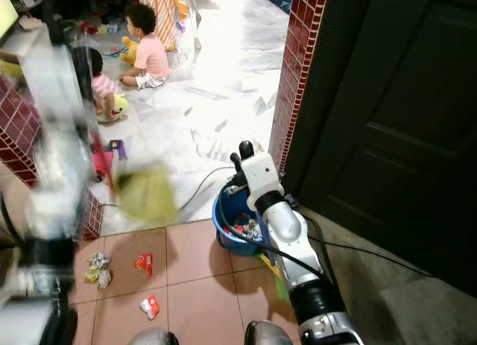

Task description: Sweep floor

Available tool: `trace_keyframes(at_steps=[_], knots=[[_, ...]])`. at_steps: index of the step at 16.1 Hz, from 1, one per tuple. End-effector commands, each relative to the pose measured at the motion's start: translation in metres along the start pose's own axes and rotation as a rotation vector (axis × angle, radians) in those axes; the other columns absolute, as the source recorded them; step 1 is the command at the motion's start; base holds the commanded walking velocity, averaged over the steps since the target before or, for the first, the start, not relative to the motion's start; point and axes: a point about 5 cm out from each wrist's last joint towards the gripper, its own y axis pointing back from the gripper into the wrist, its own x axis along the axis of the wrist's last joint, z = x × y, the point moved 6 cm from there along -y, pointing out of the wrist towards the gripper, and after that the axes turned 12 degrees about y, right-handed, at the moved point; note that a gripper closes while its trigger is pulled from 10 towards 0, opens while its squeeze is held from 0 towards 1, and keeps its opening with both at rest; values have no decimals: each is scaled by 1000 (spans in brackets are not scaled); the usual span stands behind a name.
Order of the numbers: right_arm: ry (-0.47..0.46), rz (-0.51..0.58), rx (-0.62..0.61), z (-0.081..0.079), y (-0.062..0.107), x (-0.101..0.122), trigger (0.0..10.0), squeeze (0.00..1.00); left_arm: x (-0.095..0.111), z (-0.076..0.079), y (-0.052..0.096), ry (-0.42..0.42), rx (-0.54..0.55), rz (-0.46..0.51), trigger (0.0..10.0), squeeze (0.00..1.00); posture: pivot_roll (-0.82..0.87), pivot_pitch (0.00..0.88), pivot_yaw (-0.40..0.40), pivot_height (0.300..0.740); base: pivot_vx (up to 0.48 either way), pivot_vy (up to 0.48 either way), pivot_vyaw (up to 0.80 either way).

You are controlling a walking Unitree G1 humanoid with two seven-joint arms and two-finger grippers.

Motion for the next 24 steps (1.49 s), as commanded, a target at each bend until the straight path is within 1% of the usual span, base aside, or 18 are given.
trace_keyframes(at_steps=[1,2,3,4,5,6,7,8,9,10,11,13,15,16,18,21,23,24], knots=[[-11,35,13,-3,-4,9,10000,0,5,7,2,-10,-22,36,10000,0,-23,0,14,740,0,0,0],[-24,38,35,-7,-3,9,10000,0,-14,11,15,-12,-43,-11,10000,0,-24,0,12,740,0,0,0],[-27,44,45,-9,-3,11,10000,0,-24,11,21,-2,-37,-43,10000,0,-26,0,11,740,0,0,0],[-30,47,50,-11,0,11,10000,0,-39,13,32,27,-38,-90,10000,0,-26,0,11,740,0,0,0],[-31,47,51,-11,1,11,10000,0,-43,13,35,31,-29,-100,10000,0,-26,0,11,740,0,0,0],[-37,47,45,-10,1,11,10000,0,-52,13,41,69,-11,-127,10000,0,-28,0,9,740,0,0,0],[-57,48,36,-9,1,12,10000,0,-57,15,45,84,-11,-146,10000,0,-28,0,10,740,0,0,0],[-107,62,33,-8,-1,16,10000,0,-64,20,51,83,-19,-167,10000,0,-28,0,10,740,0,0,0],[-125,72,36,-8,-2,18,10000,0,-67,23,54,51,-24,-175,10000,0,-28,0,10,740,0,0,0],[-118,79,41,-10,-2,20,10000,0,-69,26,57,73,-31,-188,10000,0,-25,0,11,740,0,0,663],[-116,85,45,-11,-3,22,10000,0,-72,28,59,92,-24,-200,10000,0,-25,0,11,740,0,0,800],[-126,87,41,-11,-6,23,10000,0,-74,37,63,112,-47,-204,10000,0,-24,0,14,740,0,0,706],[-125,87,38,-10,-6,23,10000,0,-74,42,64,138,-55,-210,10000,0,-24,0,13,740,0,0,559],[-135,77,25,-6,-7,20,10000,0,-74,48,64,154,-66,-220,10000,0,-24,0,13,740,0,0,0],[-127,73,21,-4,-9,19,10000,0,-72,54,62,173,-92,-220,10000,0,-28,0,11,740,0,371,0],[-124,81,13,-1,-12,23,10000,0,-65,57,57,191,-98,-205,10000,0,-29,0,12,740,0,480,0],[-127,79,14,-3,-10,21,10000,0,-57,61,55,203,-104,-183,10000,0,-28,0,9,740,0,480,0],[-145,74,18,-5,-10,20,10000,0,-55,63,55,202,-108,-179,10000,0,-27,0,9,740,0,480,0]])
